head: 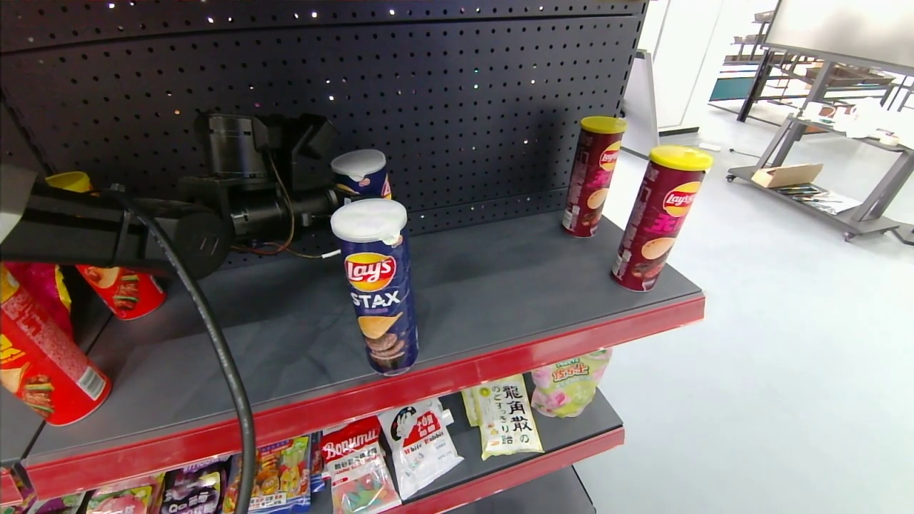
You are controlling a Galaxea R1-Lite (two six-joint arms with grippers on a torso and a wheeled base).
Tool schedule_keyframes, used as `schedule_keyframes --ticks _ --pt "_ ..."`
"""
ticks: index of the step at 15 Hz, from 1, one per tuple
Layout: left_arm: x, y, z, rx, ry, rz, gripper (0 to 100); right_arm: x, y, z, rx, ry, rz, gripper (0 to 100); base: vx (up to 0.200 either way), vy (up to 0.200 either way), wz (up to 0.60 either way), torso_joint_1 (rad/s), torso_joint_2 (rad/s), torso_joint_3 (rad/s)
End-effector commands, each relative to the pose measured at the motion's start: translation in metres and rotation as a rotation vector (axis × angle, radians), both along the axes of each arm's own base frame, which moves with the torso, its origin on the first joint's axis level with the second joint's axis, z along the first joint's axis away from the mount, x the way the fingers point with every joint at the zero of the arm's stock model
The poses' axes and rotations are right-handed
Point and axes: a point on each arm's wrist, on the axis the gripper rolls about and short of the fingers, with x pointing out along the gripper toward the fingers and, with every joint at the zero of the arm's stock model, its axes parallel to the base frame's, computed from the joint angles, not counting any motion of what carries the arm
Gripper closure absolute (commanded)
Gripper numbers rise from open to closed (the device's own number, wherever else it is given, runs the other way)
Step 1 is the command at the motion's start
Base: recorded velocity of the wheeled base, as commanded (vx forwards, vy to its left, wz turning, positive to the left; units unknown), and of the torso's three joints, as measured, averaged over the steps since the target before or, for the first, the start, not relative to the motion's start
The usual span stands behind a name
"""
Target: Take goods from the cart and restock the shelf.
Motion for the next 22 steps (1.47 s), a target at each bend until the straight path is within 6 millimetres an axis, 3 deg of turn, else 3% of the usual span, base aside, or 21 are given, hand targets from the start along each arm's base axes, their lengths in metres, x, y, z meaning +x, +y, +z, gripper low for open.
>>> schedule_keyframes --ticks 1,7,8,16,22 --pt "-0.002 -0.002 0.002 -0.002 -0.006 -0.005 100 0.0 0.0 0.0 0.0 0.0 0.001 0 0.0 0.0 0.0 0.0 0.0 0.0" --pt "-0.002 -0.001 0.0 0.002 0.004 -0.002 100 0.0 0.0 0.0 0.0 0.0 0.001 0 0.0 0.0 0.0 0.0 0.0 0.0" --pt "-0.003 -0.001 0.0 0.002 0.004 -0.002 0 0.0 0.0 0.0 0.0 0.0 0.001 0 0.0 0.0 0.0 0.0 0.0 0.0" --pt "-0.019 0.008 0.005 0.003 0.01 0.012 0 0.0 0.0 0.0 0.0 0.002 0.001 0 0.0 0.0 0.0 0.0 0.0 0.0" --pt "-0.072 0.053 -0.01 0.025 0.115 0.105 0 0.0 0.0 0.0 0.0 0.0 0.001 0 0.0 0.0 0.0 0.0 0.0 0.0"
